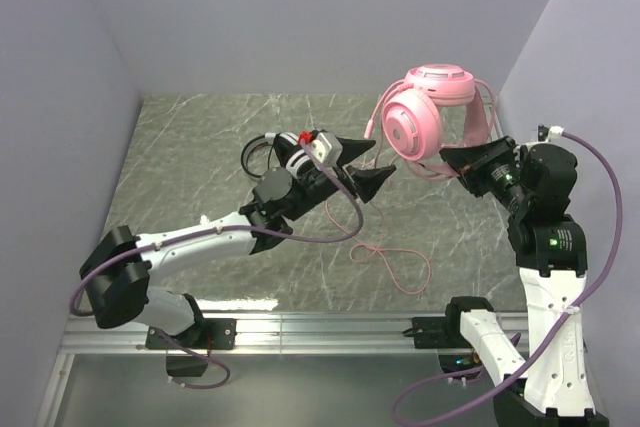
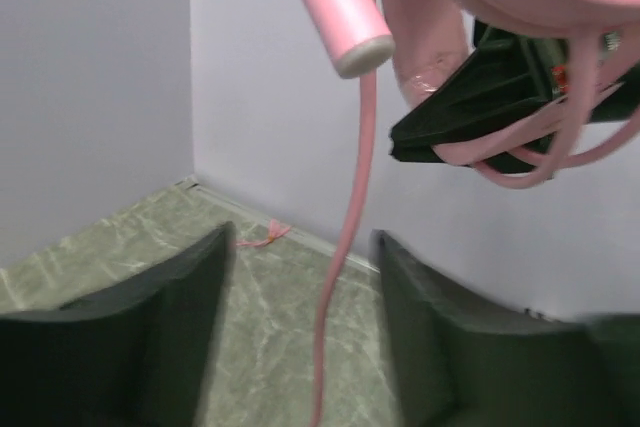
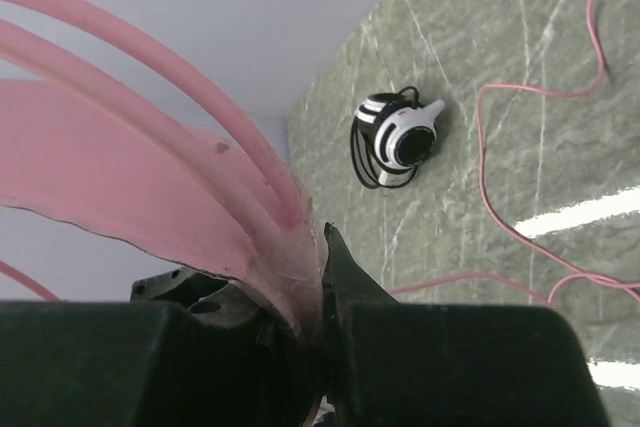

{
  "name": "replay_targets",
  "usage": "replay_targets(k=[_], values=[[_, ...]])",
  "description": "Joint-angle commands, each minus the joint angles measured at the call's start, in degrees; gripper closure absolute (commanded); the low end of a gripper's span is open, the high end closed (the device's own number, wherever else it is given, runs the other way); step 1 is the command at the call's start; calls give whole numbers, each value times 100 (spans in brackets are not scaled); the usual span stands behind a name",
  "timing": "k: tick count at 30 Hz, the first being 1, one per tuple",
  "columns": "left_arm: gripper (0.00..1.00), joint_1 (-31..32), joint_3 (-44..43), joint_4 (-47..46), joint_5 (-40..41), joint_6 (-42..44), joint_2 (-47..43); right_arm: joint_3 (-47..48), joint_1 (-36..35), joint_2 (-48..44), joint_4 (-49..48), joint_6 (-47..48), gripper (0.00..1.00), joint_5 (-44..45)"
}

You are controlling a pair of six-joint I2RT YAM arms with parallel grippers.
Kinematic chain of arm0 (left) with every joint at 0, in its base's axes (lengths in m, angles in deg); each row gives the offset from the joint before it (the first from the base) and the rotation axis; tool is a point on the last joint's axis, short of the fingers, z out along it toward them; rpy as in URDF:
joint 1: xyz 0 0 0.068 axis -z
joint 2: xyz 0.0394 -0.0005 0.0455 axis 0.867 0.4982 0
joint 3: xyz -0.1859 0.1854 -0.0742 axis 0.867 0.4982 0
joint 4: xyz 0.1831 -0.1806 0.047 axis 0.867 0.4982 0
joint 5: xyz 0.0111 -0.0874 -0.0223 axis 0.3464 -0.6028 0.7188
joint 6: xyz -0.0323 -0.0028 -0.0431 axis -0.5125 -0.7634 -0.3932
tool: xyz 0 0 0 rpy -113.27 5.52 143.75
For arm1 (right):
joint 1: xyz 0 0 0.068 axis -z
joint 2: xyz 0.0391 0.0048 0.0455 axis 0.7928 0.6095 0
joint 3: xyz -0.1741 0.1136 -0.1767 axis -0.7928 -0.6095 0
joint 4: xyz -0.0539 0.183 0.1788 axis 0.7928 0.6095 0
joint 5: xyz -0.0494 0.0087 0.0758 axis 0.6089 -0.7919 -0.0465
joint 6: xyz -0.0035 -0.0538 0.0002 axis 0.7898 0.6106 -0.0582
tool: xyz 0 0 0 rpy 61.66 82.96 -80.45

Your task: Wrap the headphones

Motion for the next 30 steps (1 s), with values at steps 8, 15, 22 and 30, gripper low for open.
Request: replay_targets(k=[8,15,22,30], values=[[81,-432,-1048,-62,-1014,-803,1187,-316,-132,-373,-650,-436,100,-117],[73,-415,-1129,-447,-1489,-1226,1663,-333,-132,-382,-702,-823,100,155],[71,-11,-690,-474,-1271,-1077,1523,-281,-299,-259,-650,-999,100,902],[75,481,-83,-932,-1007,-1341,1549,-396,-352,-373,-625,-1588,100,1920]])
